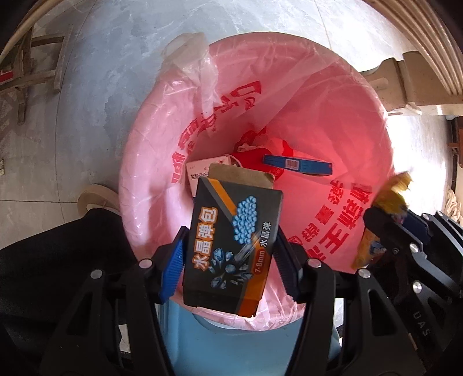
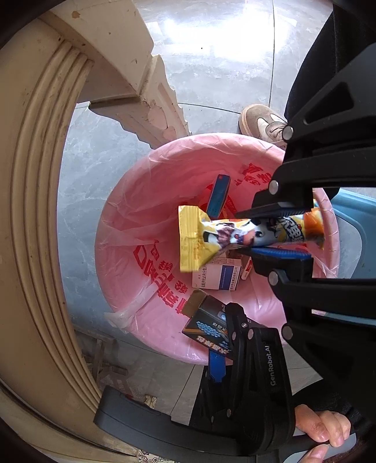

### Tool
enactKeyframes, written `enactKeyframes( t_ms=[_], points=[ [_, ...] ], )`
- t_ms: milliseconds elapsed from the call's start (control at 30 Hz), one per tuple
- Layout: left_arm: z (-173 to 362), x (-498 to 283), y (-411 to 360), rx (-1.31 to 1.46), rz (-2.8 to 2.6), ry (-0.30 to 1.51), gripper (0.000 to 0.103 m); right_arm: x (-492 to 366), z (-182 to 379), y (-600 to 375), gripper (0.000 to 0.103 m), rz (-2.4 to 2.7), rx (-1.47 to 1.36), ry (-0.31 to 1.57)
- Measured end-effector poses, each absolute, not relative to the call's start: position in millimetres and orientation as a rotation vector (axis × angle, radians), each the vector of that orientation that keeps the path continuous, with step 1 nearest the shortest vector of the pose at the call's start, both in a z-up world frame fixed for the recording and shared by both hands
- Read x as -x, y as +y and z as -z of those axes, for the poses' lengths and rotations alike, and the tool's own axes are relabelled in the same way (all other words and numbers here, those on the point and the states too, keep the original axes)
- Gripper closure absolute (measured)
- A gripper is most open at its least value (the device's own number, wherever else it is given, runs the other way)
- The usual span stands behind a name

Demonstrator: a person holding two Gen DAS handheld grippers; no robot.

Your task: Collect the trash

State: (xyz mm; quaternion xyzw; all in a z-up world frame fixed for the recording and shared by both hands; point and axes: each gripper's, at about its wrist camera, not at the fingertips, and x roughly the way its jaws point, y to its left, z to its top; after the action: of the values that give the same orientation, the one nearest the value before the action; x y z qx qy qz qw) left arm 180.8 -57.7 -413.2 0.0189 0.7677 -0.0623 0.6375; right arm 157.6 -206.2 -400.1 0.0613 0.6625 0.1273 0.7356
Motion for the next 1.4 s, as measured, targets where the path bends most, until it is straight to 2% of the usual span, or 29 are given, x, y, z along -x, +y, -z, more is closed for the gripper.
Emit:
enactKeyframes(
  t_ms=[33,67,100,200,233,267,600,867,1133,1333,1400],
  points=[
    [414,-182,-57,-0.056,0.121,1.755,0.045,-158,400,-207,0.067,-0.270,-0.131,1.450],
    [415,-182,-56,-0.056,0.111,1.756,0.042,-158,399,-207,0.051,-0.261,-0.127,1.443],
    [415,-183,-55,-0.049,0.109,1.758,0.036,-158,398,-207,0.043,-0.256,-0.123,1.436],
    [413,-184,-55,-0.046,0.118,1.746,0.030,-159,397,-209,0.043,-0.253,-0.126,1.435],
    [412,-184,-56,-0.044,0.128,1.745,0.024,-159,398,-209,0.043,-0.252,-0.128,1.438],
    [412,-184,-57,-0.041,0.135,1.746,0.022,-160,398,-209,0.043,-0.252,-0.126,1.440],
    [403,-184,-59,-0.076,0.083,1.706,0.022,-159,397,-209,0.043,-0.242,-0.115,1.439],
    [386,-176,-65,-0.120,0.062,1.646,0.022,-153,375,-208,0.043,-0.205,-0.100,1.391],
    [338,-157,-69,-0.153,0.014,1.499,0.022,-129,329,-213,0.039,-0.149,-0.090,1.292],
    [271,-137,-80,-0.161,0.004,1.310,0.022,-100,265,-226,0.034,-0.085,-0.090,1.122],
    [245,-129,-84,-0.150,0.006,1.243,0.022,-88,237,-231,0.028,-0.051,-0.067,1.042]
  ],
)
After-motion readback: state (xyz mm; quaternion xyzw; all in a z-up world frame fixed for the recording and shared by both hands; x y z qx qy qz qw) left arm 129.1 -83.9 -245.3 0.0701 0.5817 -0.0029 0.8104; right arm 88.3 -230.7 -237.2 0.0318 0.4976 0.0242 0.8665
